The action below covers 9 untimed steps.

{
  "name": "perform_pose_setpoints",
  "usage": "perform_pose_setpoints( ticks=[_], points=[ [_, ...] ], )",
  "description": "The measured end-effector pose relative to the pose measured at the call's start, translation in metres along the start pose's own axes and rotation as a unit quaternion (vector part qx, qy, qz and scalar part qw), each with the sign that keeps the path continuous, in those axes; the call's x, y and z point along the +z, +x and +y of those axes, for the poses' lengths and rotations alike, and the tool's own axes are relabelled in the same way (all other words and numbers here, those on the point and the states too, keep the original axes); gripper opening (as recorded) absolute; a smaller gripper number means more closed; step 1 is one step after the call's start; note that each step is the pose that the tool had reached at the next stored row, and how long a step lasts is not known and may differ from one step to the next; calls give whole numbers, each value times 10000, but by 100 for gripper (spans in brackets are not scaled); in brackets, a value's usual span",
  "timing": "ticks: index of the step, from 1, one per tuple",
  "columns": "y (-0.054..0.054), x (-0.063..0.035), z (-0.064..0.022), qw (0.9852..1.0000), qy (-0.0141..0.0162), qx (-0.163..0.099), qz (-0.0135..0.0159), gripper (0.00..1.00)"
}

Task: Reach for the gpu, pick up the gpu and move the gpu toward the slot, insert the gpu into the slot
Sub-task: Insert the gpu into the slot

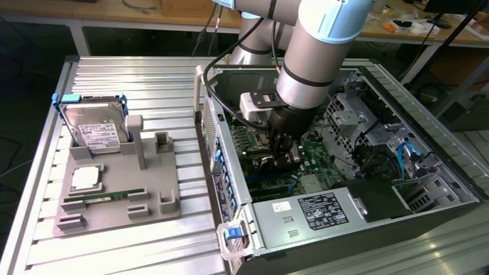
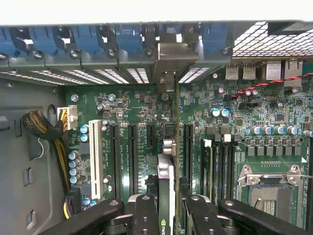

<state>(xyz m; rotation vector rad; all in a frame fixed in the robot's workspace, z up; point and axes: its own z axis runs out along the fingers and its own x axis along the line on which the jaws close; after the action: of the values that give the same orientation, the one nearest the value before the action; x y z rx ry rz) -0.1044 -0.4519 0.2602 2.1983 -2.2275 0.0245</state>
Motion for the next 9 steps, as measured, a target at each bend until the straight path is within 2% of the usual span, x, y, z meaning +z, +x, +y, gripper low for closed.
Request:
perform_pose_setpoints(
  ticks=[3,9],
  points=[
    [0,2,0,10000,0,0,-2,27],
    [-1,12,0,10000,0,0,-34,27]
  ],
)
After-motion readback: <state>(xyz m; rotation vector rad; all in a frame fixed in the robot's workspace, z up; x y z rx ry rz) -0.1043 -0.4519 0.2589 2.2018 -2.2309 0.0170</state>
